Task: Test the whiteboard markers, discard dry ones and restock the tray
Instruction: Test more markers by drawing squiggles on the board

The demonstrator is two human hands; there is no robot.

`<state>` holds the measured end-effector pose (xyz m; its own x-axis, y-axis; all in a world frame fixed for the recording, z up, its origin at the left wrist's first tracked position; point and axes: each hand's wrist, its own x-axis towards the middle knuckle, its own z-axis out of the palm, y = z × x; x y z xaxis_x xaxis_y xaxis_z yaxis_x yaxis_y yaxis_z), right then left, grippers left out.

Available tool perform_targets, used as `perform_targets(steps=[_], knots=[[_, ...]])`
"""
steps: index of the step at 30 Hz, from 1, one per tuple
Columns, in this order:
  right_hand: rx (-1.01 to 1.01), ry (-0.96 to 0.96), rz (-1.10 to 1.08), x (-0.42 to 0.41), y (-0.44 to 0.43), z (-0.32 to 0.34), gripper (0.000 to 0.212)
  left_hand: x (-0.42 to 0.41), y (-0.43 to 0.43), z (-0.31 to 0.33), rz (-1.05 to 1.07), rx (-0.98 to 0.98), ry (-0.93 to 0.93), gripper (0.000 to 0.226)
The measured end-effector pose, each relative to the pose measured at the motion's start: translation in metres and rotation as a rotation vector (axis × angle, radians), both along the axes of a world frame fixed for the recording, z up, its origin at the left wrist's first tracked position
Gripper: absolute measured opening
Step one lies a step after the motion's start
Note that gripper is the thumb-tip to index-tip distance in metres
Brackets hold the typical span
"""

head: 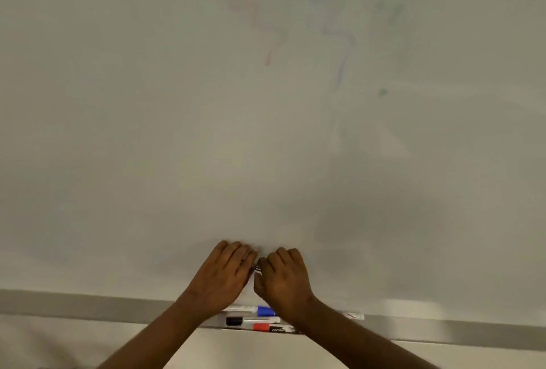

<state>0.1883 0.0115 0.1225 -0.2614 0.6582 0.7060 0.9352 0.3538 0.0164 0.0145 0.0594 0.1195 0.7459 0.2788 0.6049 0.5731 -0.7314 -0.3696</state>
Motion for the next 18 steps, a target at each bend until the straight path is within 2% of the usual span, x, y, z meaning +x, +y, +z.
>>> perform_targets(steps=[4, 8, 11, 15, 16, 18], knots=[[0.03, -0.043, 0.025, 0.001, -0.001, 0.049, 0.008, -0.002, 0.013, 0.045, -0.037, 0.02, -0.038, 0.055], [0.095, -0.037, 0.021, 0.006, -0.001, 0.096, 0.009, -0.007, 0.022, 0.092, -0.114, 0.128, 0.01, 0.03], [0.141, 0.015, 0.041, 0.007, -0.006, 0.136, 0.01, -0.011, 0.024, 0.13, -0.133, 0.18, 0.006, 0.028], [0.146, 0.275, 0.06, -0.004, -0.013, 0.194, 0.016, -0.007, 0.03, 0.184, -0.103, 0.235, -0.16, 0.027], [0.141, 0.396, 0.076, -0.008, -0.017, 0.211, 0.018, -0.005, 0.03, 0.199, -0.091, 0.237, -0.216, 0.024], [-0.007, 0.844, 0.216, -0.014, -0.025, 0.247, 0.024, 0.0, 0.027, 0.231, -0.082, 0.237, -0.322, 0.012]])
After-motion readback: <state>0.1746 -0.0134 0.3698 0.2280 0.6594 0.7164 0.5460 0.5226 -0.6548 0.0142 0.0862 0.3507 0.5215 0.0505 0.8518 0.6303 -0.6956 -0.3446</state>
